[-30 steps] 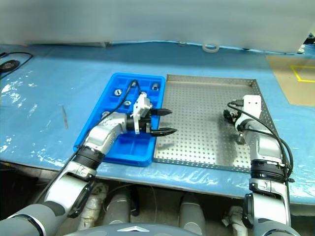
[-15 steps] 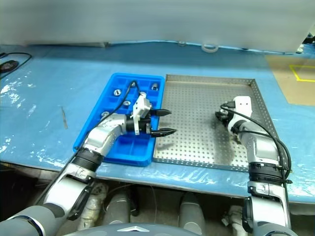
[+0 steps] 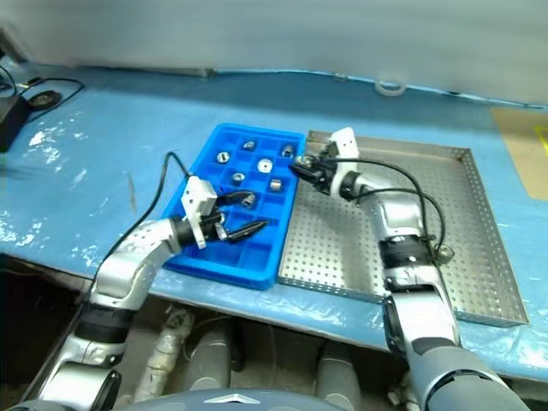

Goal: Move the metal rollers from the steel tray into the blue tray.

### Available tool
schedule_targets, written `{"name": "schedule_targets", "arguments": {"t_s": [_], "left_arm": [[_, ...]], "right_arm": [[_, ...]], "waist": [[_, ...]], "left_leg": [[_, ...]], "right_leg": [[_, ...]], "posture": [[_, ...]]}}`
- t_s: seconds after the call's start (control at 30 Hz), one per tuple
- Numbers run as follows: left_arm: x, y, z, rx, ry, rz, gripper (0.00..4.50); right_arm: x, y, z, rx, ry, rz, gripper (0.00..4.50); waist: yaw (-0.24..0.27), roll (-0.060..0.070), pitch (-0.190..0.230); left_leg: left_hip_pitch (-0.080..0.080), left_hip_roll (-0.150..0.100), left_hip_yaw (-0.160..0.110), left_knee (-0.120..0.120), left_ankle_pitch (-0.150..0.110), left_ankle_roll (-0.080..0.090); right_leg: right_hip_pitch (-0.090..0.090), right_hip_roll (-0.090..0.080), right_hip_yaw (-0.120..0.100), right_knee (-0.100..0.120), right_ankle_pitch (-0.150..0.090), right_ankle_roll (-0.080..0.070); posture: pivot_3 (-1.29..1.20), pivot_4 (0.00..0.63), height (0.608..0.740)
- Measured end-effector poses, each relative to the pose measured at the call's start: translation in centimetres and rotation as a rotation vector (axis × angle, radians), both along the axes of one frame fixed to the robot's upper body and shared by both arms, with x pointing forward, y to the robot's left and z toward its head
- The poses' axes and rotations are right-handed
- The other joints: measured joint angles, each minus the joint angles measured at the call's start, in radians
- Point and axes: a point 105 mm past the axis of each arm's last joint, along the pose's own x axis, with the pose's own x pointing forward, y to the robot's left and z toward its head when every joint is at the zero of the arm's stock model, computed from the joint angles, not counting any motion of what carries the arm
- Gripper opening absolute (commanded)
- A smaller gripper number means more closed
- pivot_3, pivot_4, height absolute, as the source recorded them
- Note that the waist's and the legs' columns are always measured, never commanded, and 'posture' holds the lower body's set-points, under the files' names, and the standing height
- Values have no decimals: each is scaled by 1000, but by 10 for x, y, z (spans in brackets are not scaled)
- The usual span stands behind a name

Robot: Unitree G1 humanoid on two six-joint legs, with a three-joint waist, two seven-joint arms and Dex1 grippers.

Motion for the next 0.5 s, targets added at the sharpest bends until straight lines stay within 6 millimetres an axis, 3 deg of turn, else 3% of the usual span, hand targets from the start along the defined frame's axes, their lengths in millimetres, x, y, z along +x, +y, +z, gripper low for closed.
{"name": "schedule_targets", "arguments": {"t_s": [0.2, 0.33, 0.5], "left_arm": [[-18, 23, -9, -11, 39, 169, 4500], [-26, 32, -7, -6, 32, 231, 4500], [-33, 48, -9, 9, 42, 306, 4500]], "right_arm": [[-22, 44, -8, -40, 24, 317, 1688], [-31, 51, -25, -100, 74, 413, 1688], [-39, 57, -30, -139, 79, 505, 1688]], "waist": [[73, 0, 0], [125, 0, 0], [181, 0, 0]], "left_leg": [[-1, 1, -4, -4, 1, -1], [-1, 0, -6, -4, 1, -2], [0, 0, -10, -4, 1, -2]], "right_leg": [[0, 0, -4, 0, -3, -1], [1, 0, -5, 2, -3, -1], [0, 1, -5, 4, -7, 6]], "posture": [[522, 150, 740], [579, 150, 740], [605, 150, 740]]}}
